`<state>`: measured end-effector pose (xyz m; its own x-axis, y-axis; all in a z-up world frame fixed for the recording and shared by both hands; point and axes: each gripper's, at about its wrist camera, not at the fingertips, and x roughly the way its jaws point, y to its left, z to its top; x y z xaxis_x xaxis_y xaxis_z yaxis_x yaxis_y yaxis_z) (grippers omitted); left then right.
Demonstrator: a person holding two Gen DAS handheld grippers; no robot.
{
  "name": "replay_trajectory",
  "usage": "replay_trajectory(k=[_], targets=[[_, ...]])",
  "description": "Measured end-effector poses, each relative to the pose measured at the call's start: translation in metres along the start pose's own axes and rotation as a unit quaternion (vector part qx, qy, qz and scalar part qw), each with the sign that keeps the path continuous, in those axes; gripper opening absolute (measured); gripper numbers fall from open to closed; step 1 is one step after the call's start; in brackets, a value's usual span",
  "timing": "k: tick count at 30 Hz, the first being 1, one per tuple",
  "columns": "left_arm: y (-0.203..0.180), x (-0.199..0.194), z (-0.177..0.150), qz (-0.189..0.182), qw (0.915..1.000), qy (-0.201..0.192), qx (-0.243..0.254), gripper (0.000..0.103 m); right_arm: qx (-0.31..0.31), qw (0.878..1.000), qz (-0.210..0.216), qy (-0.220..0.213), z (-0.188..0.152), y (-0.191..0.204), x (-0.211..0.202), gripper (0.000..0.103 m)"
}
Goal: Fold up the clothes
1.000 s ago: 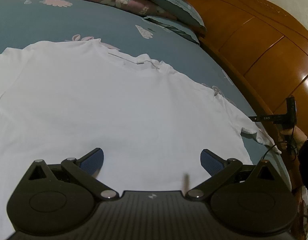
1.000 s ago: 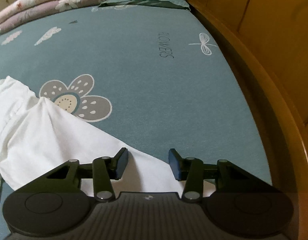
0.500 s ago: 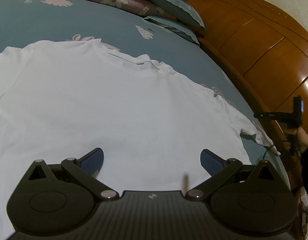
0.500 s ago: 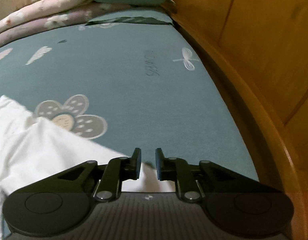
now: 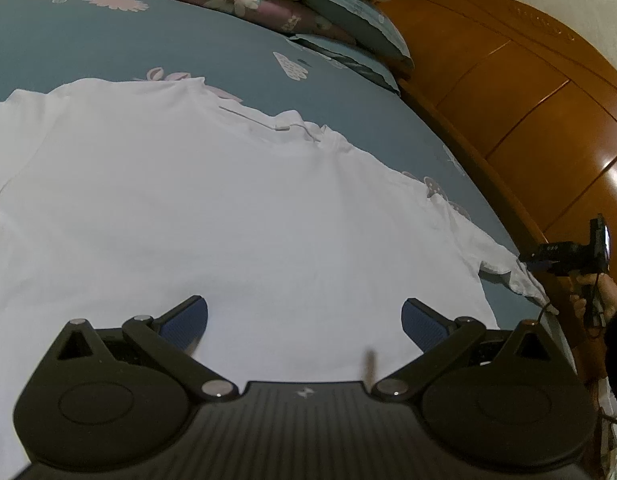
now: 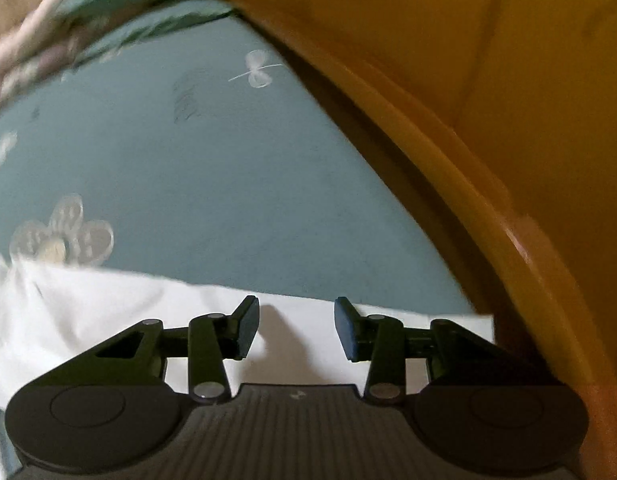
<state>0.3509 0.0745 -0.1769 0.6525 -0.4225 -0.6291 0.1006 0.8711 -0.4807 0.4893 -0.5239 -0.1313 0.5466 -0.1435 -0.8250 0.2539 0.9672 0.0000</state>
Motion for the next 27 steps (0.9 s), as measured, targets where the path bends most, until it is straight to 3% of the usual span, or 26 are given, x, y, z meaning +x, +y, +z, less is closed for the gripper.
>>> replay_trajectory(k=[6, 9, 12, 19, 24, 27], targets=[[0.001, 0.000, 0.000, -0.001, 1.0000, 0.000, -0.002, 0.102, 0.039, 0.999, 0.005, 0.003, -0.001, -0.024, -0.006, 0.046], [0.002, -0.001, 0.000, -0.001, 1.0000, 0.000, -0.001, 0.102, 0.095, 0.995, 0.021, -0.006, -0.013, -0.043, -0.017, 0.046], [0.002, -0.001, 0.000, -0.002, 1.0000, -0.001, -0.001, 0.102, 0.159, 0.985, 0.056, -0.025, -0.037, -0.061, -0.034, 0.048], [0.004, -0.001, 0.000, -0.006, 0.9999, -0.003, -0.010, 0.102, 0.230, 0.969, 0.066, -0.060, -0.100, -0.081, -0.068, 0.051], [0.003, -0.001, 0.000, -0.005, 0.9999, -0.005, -0.009, 0.102, 0.298, 0.949, 0.090, -0.054, -0.117, -0.098, -0.045, 0.051], [0.003, -0.001, -0.001, -0.004, 1.0000, -0.006, -0.006, 0.102, 0.336, 0.931, 0.119, -0.084, -0.121, -0.100, -0.027, 0.055]])
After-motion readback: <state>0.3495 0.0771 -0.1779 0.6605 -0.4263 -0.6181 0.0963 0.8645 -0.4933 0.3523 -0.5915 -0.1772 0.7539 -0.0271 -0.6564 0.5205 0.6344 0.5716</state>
